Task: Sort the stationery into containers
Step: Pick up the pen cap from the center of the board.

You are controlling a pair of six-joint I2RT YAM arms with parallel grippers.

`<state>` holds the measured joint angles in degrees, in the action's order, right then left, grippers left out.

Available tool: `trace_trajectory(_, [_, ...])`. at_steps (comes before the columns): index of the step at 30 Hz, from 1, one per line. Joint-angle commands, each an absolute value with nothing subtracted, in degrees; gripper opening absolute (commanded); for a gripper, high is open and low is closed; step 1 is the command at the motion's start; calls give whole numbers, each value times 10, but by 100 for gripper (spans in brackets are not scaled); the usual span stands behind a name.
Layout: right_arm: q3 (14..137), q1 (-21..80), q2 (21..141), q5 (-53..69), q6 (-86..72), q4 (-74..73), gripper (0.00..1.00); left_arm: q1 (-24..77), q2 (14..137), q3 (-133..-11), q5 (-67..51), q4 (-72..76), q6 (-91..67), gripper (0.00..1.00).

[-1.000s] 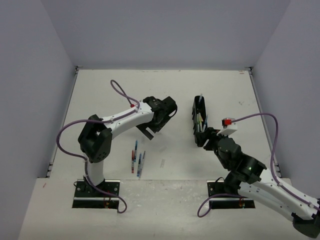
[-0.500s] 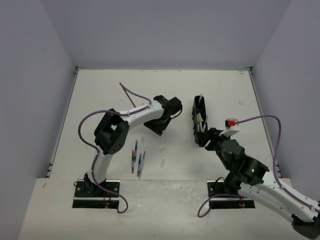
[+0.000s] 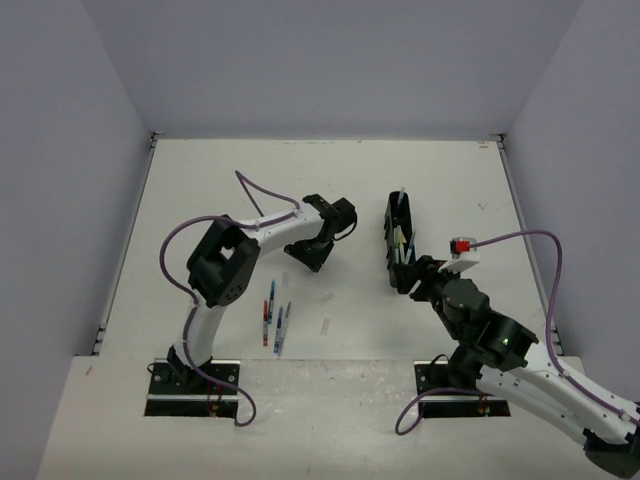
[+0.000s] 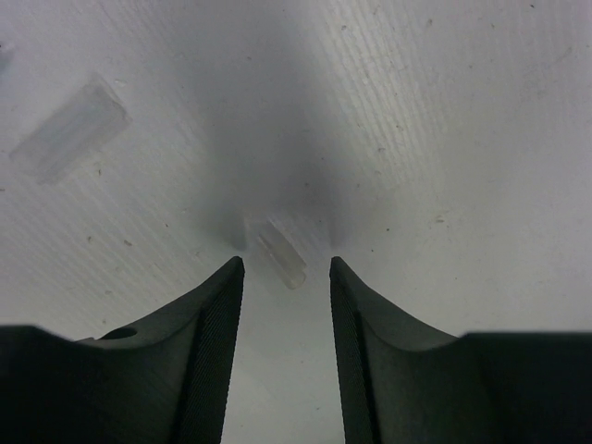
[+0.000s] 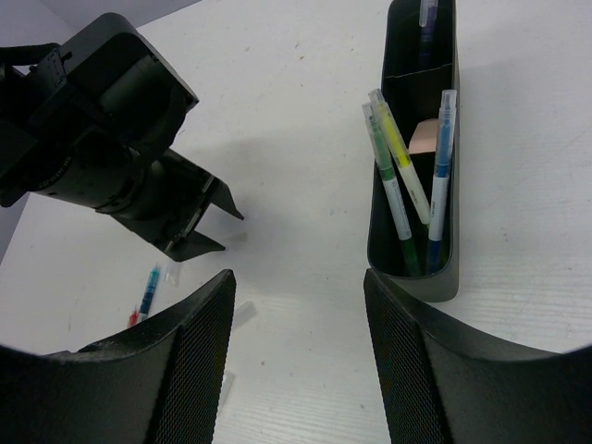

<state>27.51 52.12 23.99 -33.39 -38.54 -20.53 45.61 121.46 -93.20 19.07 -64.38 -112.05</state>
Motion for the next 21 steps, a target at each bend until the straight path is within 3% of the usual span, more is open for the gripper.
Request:
trace_trajectory(1, [273,522,247,-337,-384,-185,59,451,1224,-926,187,-625,-1197,40])
trace_trajectory(8, [272,521,247,-337,-384,-185,59,447,1232,-912,164,-604,-1188,30])
trace_trajectory(16, [269,522,233,-346,-388,-188,58,441,1221,-860,132,-566,-1174,0])
trace_trajectory(21, [258,522,219,-316,-368,-165,60,436,1163,-811,169,-512,-1108,0])
